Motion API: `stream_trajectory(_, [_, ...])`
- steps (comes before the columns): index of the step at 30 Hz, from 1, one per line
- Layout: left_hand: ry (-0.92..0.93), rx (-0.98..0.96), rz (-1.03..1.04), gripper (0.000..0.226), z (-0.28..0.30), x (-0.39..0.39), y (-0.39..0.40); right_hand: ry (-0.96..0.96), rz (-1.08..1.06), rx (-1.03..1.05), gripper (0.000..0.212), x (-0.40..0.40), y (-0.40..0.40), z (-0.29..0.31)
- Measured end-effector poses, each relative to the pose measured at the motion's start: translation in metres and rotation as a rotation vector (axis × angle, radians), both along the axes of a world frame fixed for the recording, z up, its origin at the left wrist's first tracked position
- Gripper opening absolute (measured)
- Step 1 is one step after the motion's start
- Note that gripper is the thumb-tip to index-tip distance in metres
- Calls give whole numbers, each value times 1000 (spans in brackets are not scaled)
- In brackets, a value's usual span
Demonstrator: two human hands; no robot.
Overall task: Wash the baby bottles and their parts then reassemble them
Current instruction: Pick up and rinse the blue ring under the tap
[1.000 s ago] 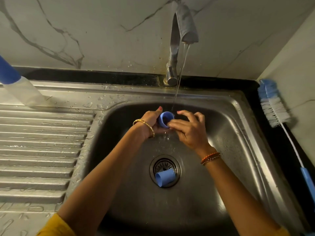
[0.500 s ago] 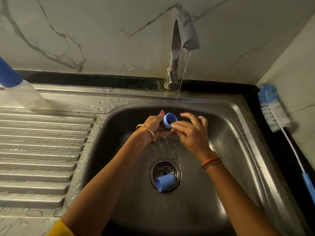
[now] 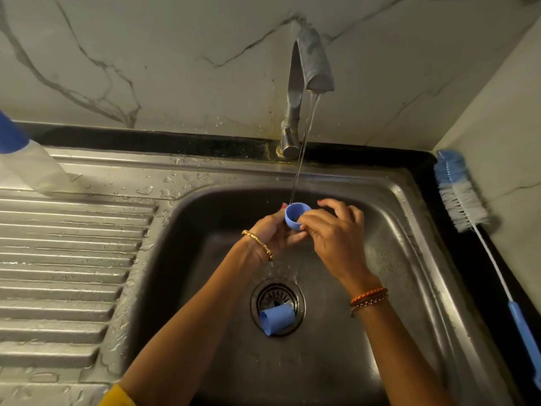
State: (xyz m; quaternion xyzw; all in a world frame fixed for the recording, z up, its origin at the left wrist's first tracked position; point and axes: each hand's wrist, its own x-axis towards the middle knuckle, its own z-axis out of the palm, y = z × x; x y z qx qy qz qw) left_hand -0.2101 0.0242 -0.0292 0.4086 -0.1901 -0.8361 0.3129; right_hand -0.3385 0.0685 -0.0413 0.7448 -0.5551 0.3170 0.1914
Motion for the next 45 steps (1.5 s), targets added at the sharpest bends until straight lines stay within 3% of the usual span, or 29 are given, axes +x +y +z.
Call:
stream_trajectory(3, [-9,-102,31,28,7,-5,-3,-316,-100,32,23,5,-2,-6])
stream_trajectory(8, [-227,-204,82,29,10,-3,-6,-1352,-156,531,22,35,-11,17])
stream_trajectory(11, [-291,-254,101,34,17,2,-6,-1633,-269,736,26,37,-22,30])
stream_trajectory(17, [-327,-304,279,20,31,5,0,-1589,-291,797,34,46,-28,41])
stream_trajectory(23, [-699,-744,203,18,27,9,17,-1788,-55,910,17,42,-14,46])
stream_trajectory(26, [-669,-641,267,6,37,12,19,-1941,12,844,15,41,-10,58])
stream_trajectory(29, [-571,-553,316,17,46,14,16,-2061,66,853,10,41,-14,66])
stream_trajectory(31, [-604,-547,325,23,51,15,17,-2068,62,883,17,42,-16,70])
stream_trajectory(35, [-660,-543,333,26,47,18,19,-1900,-9,940,39,43,-18,74])
stream_trajectory(39, [-603,-526,223,48,45,21,18,-1636,33,938,31,43,-19,80])
stream_trajectory(45, [-666,-493,88,31,38,29,24,-1311,-9,914,22,35,-13,83])
